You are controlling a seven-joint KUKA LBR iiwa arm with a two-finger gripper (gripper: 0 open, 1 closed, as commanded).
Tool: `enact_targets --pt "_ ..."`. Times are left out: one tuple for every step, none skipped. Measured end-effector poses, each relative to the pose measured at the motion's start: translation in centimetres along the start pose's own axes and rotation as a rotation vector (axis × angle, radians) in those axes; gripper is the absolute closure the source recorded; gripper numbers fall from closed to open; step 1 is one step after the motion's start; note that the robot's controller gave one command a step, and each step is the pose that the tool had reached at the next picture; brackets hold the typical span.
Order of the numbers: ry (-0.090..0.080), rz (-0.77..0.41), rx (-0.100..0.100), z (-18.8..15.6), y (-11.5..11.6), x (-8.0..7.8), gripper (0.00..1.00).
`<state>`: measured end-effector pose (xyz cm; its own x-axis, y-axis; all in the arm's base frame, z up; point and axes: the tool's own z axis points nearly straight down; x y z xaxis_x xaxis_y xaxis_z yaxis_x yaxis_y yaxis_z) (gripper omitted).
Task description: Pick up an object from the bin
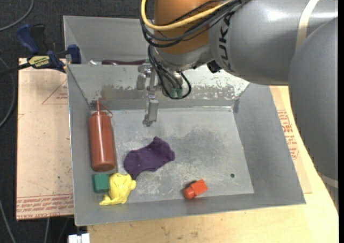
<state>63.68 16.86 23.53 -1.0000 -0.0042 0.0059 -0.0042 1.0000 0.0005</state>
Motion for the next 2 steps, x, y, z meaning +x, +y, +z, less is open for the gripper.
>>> enact_targets --pt "-0.008 0.002 -0.001 -0.6 -0.1 -0.1 0.0" --pt "-0.012 -0.05 -0.002 3.9 -0.9 1.0 0.0"
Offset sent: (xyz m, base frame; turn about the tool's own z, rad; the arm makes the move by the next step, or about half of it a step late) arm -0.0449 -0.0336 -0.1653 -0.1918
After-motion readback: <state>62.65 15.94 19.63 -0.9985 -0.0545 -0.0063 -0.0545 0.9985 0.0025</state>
